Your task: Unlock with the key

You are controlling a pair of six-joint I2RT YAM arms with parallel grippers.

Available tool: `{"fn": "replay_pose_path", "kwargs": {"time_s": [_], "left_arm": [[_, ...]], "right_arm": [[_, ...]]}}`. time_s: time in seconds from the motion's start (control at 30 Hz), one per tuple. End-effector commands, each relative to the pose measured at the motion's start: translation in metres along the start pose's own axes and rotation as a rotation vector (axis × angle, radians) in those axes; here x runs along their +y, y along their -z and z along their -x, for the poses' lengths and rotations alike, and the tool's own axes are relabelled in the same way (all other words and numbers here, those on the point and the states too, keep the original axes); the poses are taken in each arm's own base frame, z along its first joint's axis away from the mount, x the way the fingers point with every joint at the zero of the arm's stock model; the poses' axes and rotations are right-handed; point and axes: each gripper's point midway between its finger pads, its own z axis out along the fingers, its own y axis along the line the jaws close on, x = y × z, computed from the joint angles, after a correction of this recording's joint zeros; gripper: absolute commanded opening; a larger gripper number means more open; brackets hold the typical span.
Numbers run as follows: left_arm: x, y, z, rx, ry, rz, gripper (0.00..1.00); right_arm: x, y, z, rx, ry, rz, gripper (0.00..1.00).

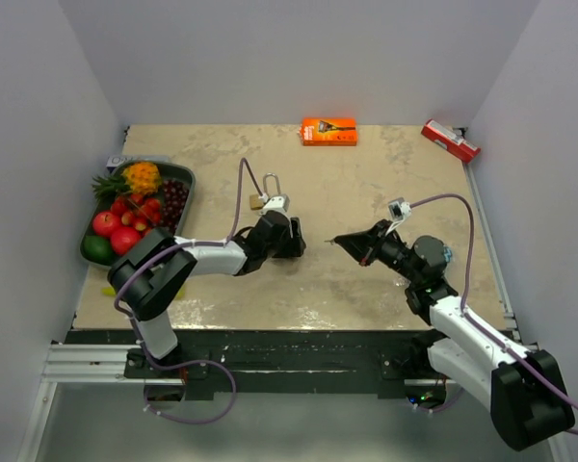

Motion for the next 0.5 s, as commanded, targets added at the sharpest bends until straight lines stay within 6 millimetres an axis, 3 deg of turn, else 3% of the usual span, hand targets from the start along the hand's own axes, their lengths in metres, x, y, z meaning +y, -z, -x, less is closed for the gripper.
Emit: {"fn": "replay_pose_path", "kwargs": {"time_s": [0.0,0.03,0.13,0.23,0.27,0.3,0.37,0.4,0.47], "left_arm": [[-0.015,0.006,0.011,-0.019,-0.017,-0.077,0.77],[-0.02,0.01,0.017,-0.035,-0.018,-0.094,0.83],[-0.037,0.031,0.045,-0.105,-0.045,-0.154,0.87],[-0.061,0.069,0.083,-0.234,-0.077,-0.259,0.88],[-0.073,0.093,0.102,-0.304,-0.074,-0.319,0.88],[-0.077,0.103,0.1,-0.316,-0.085,-0.364,0.87],[-0.094,0.14,0.124,-0.441,-0.129,-0.474,0.86],[-0.099,0.15,0.116,-0.435,-0.174,-0.538,0.86],[-0.11,0.18,0.124,-0.513,-0.229,-0.628,0.86]], "right_arm": [[0.001,-0.003,0.006,-0.022,-0.005,-0.003,0.0],[0.003,-0.003,0.007,-0.023,-0.006,0.003,0.0],[0.009,-0.003,0.013,-0.035,-0.015,0.018,0.0],[0.02,-0.002,0.018,-0.046,-0.043,0.058,0.0],[0.023,-0.002,0.019,-0.047,-0.053,0.069,0.0],[0.03,-0.002,0.023,-0.059,-0.071,0.096,0.0],[0.037,-0.001,0.024,-0.057,-0.092,0.132,0.0],[0.043,-0.001,0.028,-0.069,-0.108,0.154,0.0],[0.049,0.0,0.032,-0.074,-0.121,0.181,0.0]]}}
